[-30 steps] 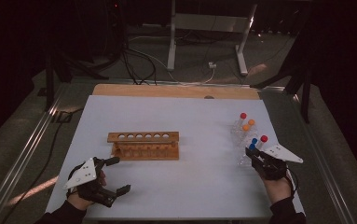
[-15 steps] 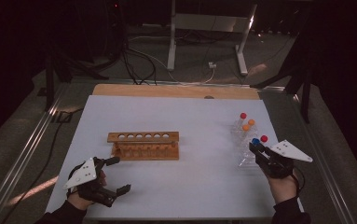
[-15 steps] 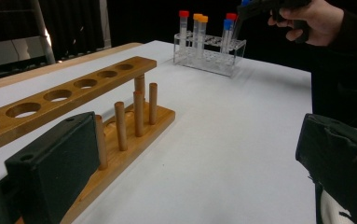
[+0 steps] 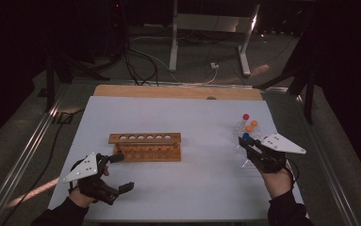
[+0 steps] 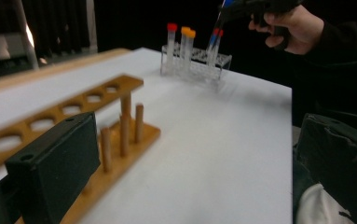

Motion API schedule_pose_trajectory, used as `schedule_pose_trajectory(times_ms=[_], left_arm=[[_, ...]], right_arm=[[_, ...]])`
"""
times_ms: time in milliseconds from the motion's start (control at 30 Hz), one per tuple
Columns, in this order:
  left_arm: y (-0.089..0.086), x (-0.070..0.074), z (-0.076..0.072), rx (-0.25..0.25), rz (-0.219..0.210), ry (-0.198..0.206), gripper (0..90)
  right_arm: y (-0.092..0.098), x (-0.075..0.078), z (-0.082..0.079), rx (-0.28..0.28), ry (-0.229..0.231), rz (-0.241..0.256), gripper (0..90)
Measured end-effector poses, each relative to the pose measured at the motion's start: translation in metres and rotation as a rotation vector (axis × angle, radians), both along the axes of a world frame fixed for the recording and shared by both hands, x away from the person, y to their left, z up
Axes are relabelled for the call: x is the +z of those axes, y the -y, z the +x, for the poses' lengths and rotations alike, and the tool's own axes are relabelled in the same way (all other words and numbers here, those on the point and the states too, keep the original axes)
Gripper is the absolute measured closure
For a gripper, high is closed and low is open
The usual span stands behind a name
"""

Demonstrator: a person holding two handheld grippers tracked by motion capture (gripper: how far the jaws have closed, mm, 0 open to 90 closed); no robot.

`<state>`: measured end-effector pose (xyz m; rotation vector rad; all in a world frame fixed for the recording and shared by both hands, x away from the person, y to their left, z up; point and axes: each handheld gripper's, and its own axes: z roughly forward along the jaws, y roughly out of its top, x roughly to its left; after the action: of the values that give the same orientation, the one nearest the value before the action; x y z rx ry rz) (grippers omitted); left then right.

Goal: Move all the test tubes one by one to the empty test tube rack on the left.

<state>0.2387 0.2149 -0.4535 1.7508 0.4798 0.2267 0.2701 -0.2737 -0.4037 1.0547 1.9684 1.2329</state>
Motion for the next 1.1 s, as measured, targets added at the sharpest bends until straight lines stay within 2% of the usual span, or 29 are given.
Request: schedule_pose_trajectory(times_ms=[133, 267, 333, 400, 567, 767, 867, 1067, 1100], left_arm=[[0.009, 0.013, 0.007, -0.016, 0.005, -0.006, 0.5], [0.021, 0.025, 0.015, -0.028, -0.012, -0.024, 0.5], [0.027, 0.032, 0.018, -0.050, -0.005, -0.017, 0.5], [0.034, 0.038, 0.020, -0.068, 0.000, -0.018, 0.5], [0.053, 0.049, 0.027, -0.102, 0.026, -0.011, 0.6], [0.075, 0.056, 0.035, -0.145, 0.039, -0.017, 1.8], [0.087, 0.058, 0.039, -0.155, 0.052, -0.017, 1.8], [0.107, 0.060, 0.044, -0.176, 0.051, -0.008, 7.8], [0.110, 0.060, 0.044, -0.175, 0.057, -0.003, 11.4]], right_arm=[[-0.018, -0.001, 0.003, 0.075, -0.023, 0.005, 76.6], [-0.032, -0.003, 0.003, 0.143, -0.043, 0.009, 76.6], [-0.038, -0.004, 0.003, 0.170, -0.049, 0.008, 76.6], [-0.048, -0.007, 0.001, 0.218, -0.075, 0.015, 76.6], [-0.062, -0.010, -0.001, 0.273, -0.094, 0.003, 76.6], [-0.079, -0.011, -0.003, 0.344, -0.112, 0.000, 76.6], [-0.083, -0.010, -0.003, 0.360, -0.113, 0.002, 76.6], [-0.095, -0.007, -0.005, 0.399, -0.110, -0.003, 76.6], [-0.098, -0.007, -0.006, 0.412, -0.108, -0.006, 76.6]])
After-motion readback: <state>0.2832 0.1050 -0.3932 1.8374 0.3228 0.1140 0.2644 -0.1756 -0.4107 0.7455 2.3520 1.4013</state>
